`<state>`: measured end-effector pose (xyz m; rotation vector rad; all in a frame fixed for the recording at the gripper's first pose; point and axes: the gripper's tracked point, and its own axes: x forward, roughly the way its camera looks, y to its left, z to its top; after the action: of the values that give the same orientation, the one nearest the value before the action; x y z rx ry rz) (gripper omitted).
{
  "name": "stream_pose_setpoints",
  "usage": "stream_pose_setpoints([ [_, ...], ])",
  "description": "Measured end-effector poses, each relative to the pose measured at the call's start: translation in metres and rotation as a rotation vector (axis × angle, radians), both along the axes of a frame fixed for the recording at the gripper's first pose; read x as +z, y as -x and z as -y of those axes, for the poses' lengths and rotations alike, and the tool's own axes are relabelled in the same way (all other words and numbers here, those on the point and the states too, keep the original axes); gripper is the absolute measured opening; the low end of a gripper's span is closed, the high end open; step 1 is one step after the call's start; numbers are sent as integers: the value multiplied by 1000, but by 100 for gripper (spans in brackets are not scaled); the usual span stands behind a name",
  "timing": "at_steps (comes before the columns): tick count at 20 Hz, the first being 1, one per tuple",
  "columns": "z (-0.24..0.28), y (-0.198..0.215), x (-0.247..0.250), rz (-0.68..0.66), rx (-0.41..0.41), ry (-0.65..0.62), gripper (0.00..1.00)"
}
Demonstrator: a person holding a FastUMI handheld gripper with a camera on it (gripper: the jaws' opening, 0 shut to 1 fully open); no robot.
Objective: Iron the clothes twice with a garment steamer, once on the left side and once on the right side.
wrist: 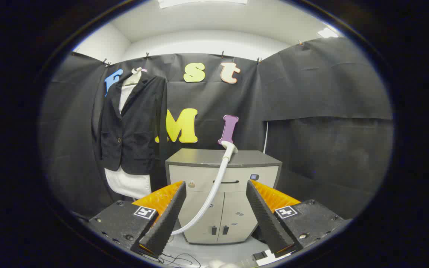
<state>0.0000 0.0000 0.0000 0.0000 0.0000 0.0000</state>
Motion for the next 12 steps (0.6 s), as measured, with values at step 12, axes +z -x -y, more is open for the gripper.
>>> stream_pose_setpoints([
  [12,0,-12,-1,-19,-14,-7,100],
])
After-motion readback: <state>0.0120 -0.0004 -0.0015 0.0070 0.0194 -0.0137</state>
